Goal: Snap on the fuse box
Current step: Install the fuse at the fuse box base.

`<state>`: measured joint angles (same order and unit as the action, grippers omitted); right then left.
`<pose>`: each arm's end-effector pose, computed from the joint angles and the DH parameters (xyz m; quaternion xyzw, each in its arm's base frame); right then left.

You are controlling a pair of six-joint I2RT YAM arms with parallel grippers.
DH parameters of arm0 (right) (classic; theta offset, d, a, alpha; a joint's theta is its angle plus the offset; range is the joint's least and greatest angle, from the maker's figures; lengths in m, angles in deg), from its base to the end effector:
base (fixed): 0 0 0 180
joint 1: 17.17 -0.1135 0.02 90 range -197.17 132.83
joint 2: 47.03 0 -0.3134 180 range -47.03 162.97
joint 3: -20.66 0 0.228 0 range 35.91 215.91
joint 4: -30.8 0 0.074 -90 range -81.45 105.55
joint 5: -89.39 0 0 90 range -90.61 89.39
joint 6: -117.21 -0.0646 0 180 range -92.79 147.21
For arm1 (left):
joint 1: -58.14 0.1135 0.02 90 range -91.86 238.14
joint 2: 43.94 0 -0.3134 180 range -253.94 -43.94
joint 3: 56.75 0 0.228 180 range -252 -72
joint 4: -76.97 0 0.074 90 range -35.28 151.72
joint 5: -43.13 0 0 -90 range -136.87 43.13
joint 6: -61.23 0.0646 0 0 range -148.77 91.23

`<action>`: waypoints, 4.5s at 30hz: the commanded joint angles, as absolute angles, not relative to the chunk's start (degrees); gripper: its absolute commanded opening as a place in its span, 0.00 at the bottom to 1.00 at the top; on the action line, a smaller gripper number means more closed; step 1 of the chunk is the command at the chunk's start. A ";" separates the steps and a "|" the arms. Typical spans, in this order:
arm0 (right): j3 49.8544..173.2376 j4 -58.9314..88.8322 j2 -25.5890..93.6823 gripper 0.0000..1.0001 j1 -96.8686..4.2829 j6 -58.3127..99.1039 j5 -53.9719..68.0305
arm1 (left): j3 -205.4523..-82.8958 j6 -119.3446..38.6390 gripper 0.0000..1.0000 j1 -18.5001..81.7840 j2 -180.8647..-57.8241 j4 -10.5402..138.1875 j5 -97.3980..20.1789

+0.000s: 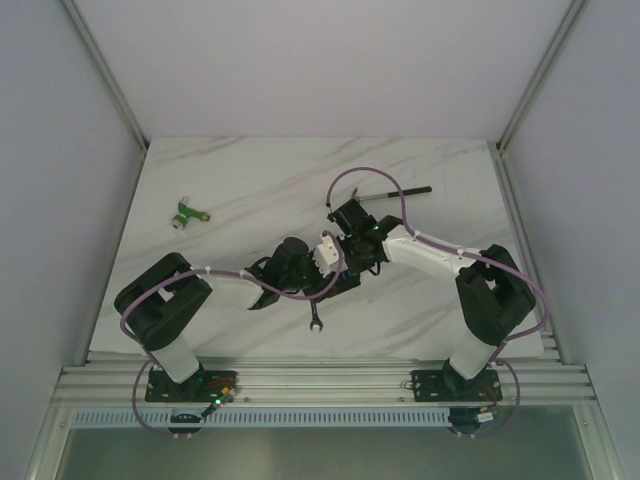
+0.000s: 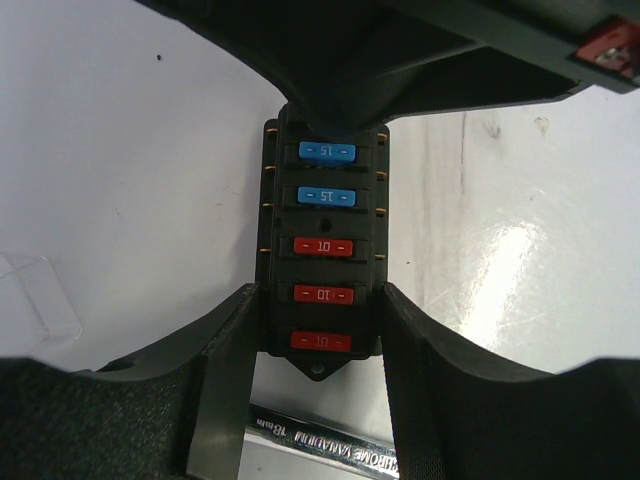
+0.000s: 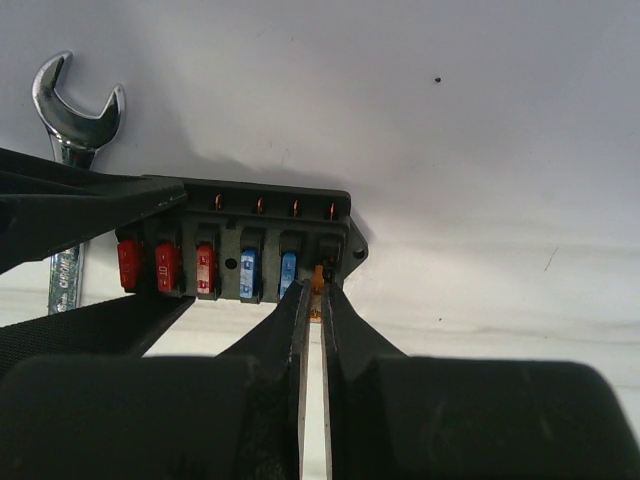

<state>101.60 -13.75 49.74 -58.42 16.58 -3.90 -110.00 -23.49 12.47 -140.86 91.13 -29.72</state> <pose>0.2616 0.2245 0.2421 -0.2481 0.9340 0.0868 0.2419 0.2245 -0.2571 0.2003 0.4352 0.7389 -0.2928 0.4230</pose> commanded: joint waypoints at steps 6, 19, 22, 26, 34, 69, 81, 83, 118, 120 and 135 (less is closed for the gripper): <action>102.99 -15.25 48.24 0.00 -58.65 17.06 -4.50 | -110.98 -21.79 0.51 11.56 -143.70 85.97 -31.49; 102.53 -14.62 47.56 0.00 -58.66 16.66 -5.93 | -111.02 -21.74 0.50 11.47 -143.83 86.06 -31.84; 102.32 -14.60 48.41 0.00 -58.57 16.73 -5.99 | -110.94 -21.76 0.50 11.48 -143.75 86.24 -31.88; 101.85 -14.39 49.32 0.00 -58.56 16.83 -6.21 | -110.65 -21.87 0.50 11.47 -143.49 86.68 -31.93; 100.37 -13.65 49.91 0.00 -58.22 16.99 -6.34 | -107.65 -22.44 0.50 11.47 -142.12 91.28 -32.07; 100.98 -13.58 49.29 0.00 -57.62 18.46 -5.01 | -105.75 -22.40 0.51 11.47 -142.05 94.67 -31.25; 101.09 -13.53 48.29 0.00 -57.36 18.29 -5.23 | -105.97 -22.36 0.50 11.43 -142.25 94.33 -31.05; 100.97 -13.40 48.51 0.00 -57.34 18.42 -5.00 | -105.99 -22.40 0.50 11.47 -142.19 94.31 -31.12; 97.79 -16.67 54.87 0.00 -56.18 20.37 -2.80 | -106.37 -22.36 0.48 11.46 -142.64 93.88 -31.07; 97.78 -16.78 55.30 0.00 -56.34 20.61 -2.18 | -106.33 -22.31 0.48 11.43 -142.60 93.82 -31.14; 97.42 -18.24 60.70 0.00 -57.60 19.99 -3.16 | -106.43 -22.36 0.46 11.56 -142.68 93.70 -31.52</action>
